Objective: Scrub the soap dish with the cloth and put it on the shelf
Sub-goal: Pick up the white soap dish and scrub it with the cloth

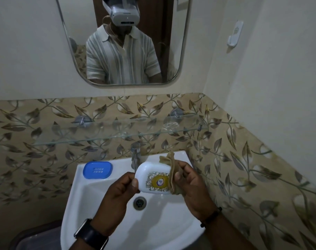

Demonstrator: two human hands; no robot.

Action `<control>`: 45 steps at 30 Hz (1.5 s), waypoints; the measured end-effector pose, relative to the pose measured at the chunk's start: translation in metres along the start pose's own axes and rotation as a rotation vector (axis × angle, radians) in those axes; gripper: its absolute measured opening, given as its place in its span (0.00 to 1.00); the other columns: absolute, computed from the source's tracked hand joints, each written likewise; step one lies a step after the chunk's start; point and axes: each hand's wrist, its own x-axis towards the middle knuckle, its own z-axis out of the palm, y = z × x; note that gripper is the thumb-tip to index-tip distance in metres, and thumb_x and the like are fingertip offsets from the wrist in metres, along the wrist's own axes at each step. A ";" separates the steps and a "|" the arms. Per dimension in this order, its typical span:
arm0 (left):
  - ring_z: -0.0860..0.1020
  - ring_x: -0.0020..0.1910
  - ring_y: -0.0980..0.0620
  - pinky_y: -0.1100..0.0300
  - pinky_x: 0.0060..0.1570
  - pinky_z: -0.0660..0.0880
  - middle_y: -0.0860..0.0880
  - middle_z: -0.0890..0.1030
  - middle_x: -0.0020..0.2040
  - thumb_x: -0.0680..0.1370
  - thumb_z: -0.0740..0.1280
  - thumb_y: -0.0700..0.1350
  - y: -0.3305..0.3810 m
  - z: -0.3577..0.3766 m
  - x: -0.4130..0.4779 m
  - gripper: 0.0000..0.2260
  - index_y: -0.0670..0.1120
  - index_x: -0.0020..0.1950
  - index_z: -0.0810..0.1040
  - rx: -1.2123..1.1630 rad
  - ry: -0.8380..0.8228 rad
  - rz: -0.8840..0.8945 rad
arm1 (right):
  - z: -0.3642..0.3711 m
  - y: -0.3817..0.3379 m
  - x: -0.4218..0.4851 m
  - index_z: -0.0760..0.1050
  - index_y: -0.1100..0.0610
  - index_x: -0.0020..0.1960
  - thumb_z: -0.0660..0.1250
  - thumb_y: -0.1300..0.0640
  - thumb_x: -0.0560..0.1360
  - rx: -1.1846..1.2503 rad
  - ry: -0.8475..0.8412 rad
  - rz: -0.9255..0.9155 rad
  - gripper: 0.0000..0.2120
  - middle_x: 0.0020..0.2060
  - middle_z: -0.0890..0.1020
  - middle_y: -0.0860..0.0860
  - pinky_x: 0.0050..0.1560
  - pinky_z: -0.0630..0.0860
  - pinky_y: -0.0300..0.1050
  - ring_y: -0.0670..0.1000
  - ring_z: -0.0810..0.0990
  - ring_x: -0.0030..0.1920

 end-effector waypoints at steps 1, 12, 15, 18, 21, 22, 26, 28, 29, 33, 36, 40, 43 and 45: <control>0.79 0.48 0.43 0.51 0.51 0.77 0.45 0.85 0.48 0.82 0.61 0.48 0.000 -0.001 0.000 0.11 0.48 0.53 0.83 -0.008 0.021 -0.022 | -0.003 -0.003 0.000 0.78 0.53 0.64 0.77 0.42 0.69 -0.056 0.019 -0.049 0.27 0.60 0.83 0.57 0.52 0.81 0.49 0.57 0.83 0.59; 0.83 0.43 0.44 0.48 0.49 0.84 0.39 0.84 0.55 0.74 0.70 0.44 -0.002 -0.016 0.000 0.17 0.43 0.62 0.82 -0.547 0.175 -0.304 | 0.003 -0.006 -0.009 0.80 0.46 0.54 0.68 0.68 0.75 -0.547 -0.094 -0.419 0.18 0.48 0.82 0.49 0.50 0.79 0.51 0.55 0.83 0.50; 0.82 0.46 0.42 0.48 0.49 0.83 0.40 0.82 0.57 0.72 0.70 0.44 -0.003 -0.021 0.000 0.19 0.43 0.63 0.82 -0.585 0.163 -0.308 | 0.009 -0.001 -0.010 0.80 0.47 0.53 0.67 0.69 0.75 -0.589 -0.066 -0.427 0.18 0.47 0.82 0.49 0.50 0.79 0.52 0.55 0.82 0.50; 0.83 0.51 0.40 0.47 0.50 0.83 0.40 0.83 0.61 0.72 0.70 0.45 -0.006 -0.024 -0.001 0.19 0.43 0.62 0.82 -0.619 0.166 -0.344 | 0.014 -0.001 -0.010 0.81 0.53 0.50 0.68 0.69 0.74 -0.692 -0.076 -0.446 0.13 0.47 0.81 0.48 0.53 0.78 0.50 0.53 0.82 0.51; 0.81 0.60 0.35 0.43 0.56 0.81 0.39 0.83 0.61 0.71 0.72 0.41 -0.011 -0.029 0.001 0.19 0.44 0.62 0.82 -0.628 0.137 -0.417 | 0.018 -0.001 -0.011 0.82 0.54 0.48 0.67 0.67 0.76 -0.823 -0.096 -0.515 0.11 0.46 0.81 0.45 0.56 0.77 0.50 0.51 0.80 0.52; 0.80 0.61 0.35 0.40 0.59 0.79 0.38 0.83 0.61 0.71 0.72 0.39 -0.013 -0.032 0.002 0.20 0.44 0.63 0.82 -0.627 0.119 -0.437 | 0.019 0.001 -0.011 0.82 0.52 0.48 0.66 0.66 0.77 -0.849 -0.095 -0.520 0.10 0.47 0.81 0.43 0.57 0.77 0.50 0.50 0.80 0.52; 0.81 0.60 0.36 0.38 0.65 0.74 0.38 0.84 0.60 0.70 0.72 0.37 -0.019 -0.038 0.004 0.22 0.47 0.65 0.81 -0.625 0.089 -0.468 | 0.023 0.009 -0.018 0.81 0.52 0.49 0.65 0.60 0.78 -0.901 -0.064 -0.499 0.07 0.48 0.79 0.40 0.57 0.76 0.47 0.48 0.79 0.53; 0.83 0.56 0.37 0.37 0.66 0.73 0.38 0.84 0.59 0.69 0.73 0.36 -0.021 -0.038 0.004 0.24 0.47 0.65 0.80 -0.640 0.093 -0.474 | 0.026 0.010 -0.021 0.81 0.51 0.50 0.66 0.58 0.78 -0.895 -0.019 -0.481 0.06 0.49 0.81 0.41 0.57 0.77 0.46 0.48 0.80 0.54; 0.83 0.54 0.38 0.37 0.67 0.72 0.38 0.84 0.58 0.69 0.72 0.35 -0.022 -0.036 0.004 0.24 0.46 0.65 0.80 -0.647 0.096 -0.479 | 0.027 0.011 -0.022 0.81 0.50 0.51 0.65 0.57 0.77 -0.890 0.009 -0.477 0.07 0.49 0.81 0.40 0.58 0.76 0.44 0.48 0.80 0.54; 0.79 0.52 0.40 0.47 0.52 0.75 0.39 0.86 0.53 0.71 0.70 0.30 -0.028 -0.025 0.004 0.21 0.41 0.63 0.79 -0.648 0.094 -0.468 | 0.032 0.015 -0.028 0.80 0.43 0.50 0.67 0.59 0.77 -0.719 0.271 -0.351 0.11 0.48 0.83 0.41 0.51 0.76 0.36 0.44 0.82 0.50; 0.82 0.57 0.42 0.54 0.49 0.81 0.40 0.85 0.58 0.74 0.69 0.31 -0.031 -0.021 0.004 0.20 0.42 0.65 0.79 -0.657 0.084 -0.460 | 0.032 0.015 -0.029 0.81 0.47 0.49 0.69 0.66 0.78 -0.561 0.489 -0.265 0.13 0.45 0.85 0.43 0.44 0.78 0.34 0.42 0.83 0.46; 0.81 0.62 0.42 0.53 0.52 0.81 0.42 0.85 0.59 0.76 0.68 0.32 -0.035 -0.020 0.003 0.19 0.43 0.66 0.78 -0.687 0.109 -0.446 | 0.024 0.013 -0.034 0.80 0.53 0.54 0.68 0.63 0.79 -0.539 0.647 -0.226 0.08 0.47 0.85 0.42 0.48 0.80 0.41 0.43 0.83 0.49; 0.82 0.61 0.43 0.54 0.53 0.83 0.43 0.85 0.60 0.76 0.68 0.32 -0.039 -0.018 0.005 0.18 0.43 0.65 0.78 -0.709 0.134 -0.442 | 0.017 0.011 -0.038 0.80 0.51 0.54 0.69 0.61 0.79 -0.511 0.749 -0.211 0.07 0.47 0.85 0.43 0.47 0.77 0.31 0.39 0.82 0.49; 0.83 0.59 0.45 0.55 0.52 0.82 0.43 0.85 0.59 0.76 0.68 0.33 -0.041 -0.016 0.007 0.18 0.43 0.65 0.78 -0.721 0.143 -0.445 | 0.014 0.011 -0.040 0.80 0.52 0.54 0.69 0.62 0.79 -0.525 0.792 -0.200 0.07 0.47 0.84 0.45 0.44 0.75 0.25 0.35 0.81 0.48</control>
